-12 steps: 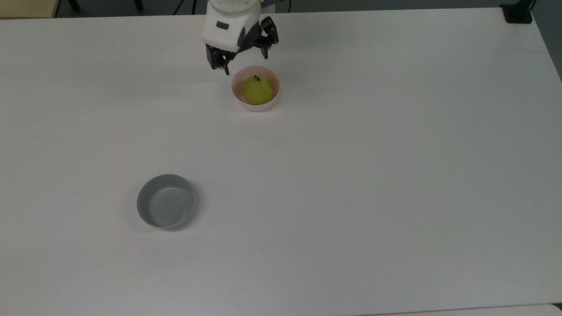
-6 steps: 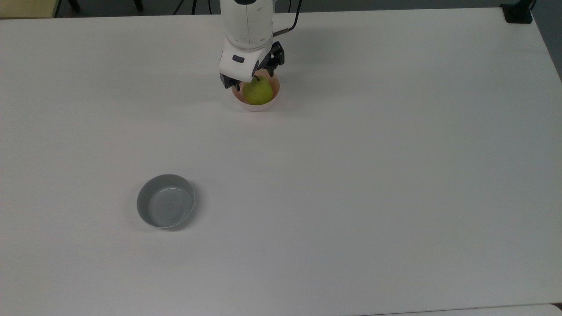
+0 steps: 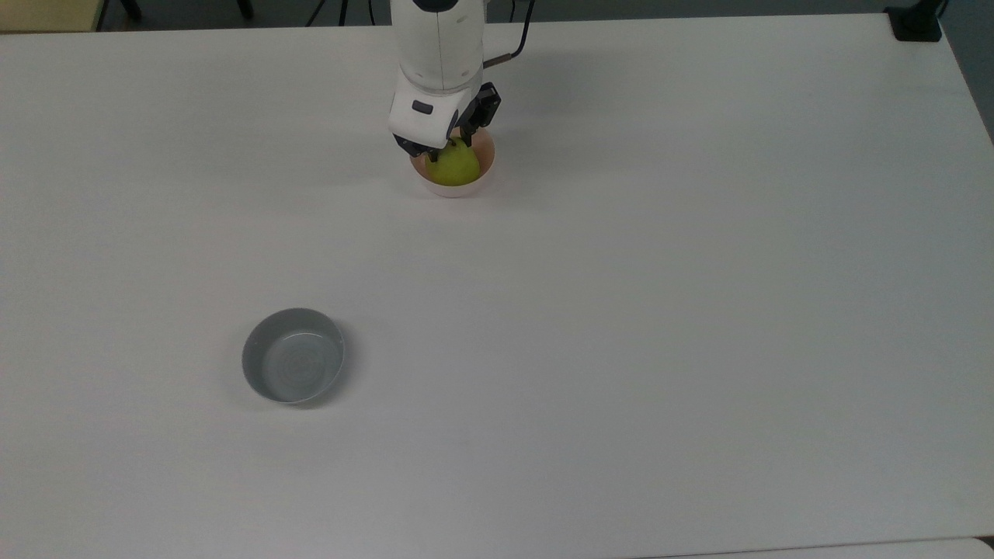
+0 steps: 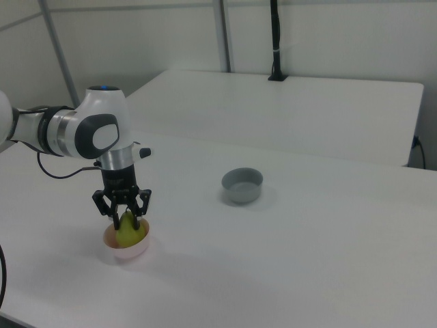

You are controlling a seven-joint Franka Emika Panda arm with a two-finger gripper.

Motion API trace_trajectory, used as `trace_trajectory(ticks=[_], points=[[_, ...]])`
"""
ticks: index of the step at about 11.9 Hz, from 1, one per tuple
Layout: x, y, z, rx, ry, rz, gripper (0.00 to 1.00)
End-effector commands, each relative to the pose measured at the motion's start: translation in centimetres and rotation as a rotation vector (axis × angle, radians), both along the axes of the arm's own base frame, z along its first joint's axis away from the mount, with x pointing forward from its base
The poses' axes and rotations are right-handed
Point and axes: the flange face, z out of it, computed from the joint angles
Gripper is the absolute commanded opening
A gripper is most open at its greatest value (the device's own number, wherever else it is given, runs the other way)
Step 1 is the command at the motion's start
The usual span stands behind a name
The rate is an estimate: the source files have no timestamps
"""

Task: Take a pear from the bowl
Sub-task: 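Lower the gripper and close it around the green pear, then lift the green pear up out of the pink bowl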

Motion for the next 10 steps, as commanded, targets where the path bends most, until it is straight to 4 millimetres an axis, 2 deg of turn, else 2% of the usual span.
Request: trace_trajectory(ticks=[1, 3, 5, 6, 10], points=[[-0.5, 0.4, 1.7, -0.013, -0.004, -0.002, 0.00], [-1.3, 0.7, 3.6, -0.010, 0.010, 0.005, 0.00], [-1.2, 0.4, 6.1, -0.006, 0.006, -0.003, 0.00], [-1.1, -0.2, 8.3, 0.000, -0.003, -0.019, 0.00], [-0.5, -3.5, 19.8, 0.027, -0.044, -0.092, 0.00]])
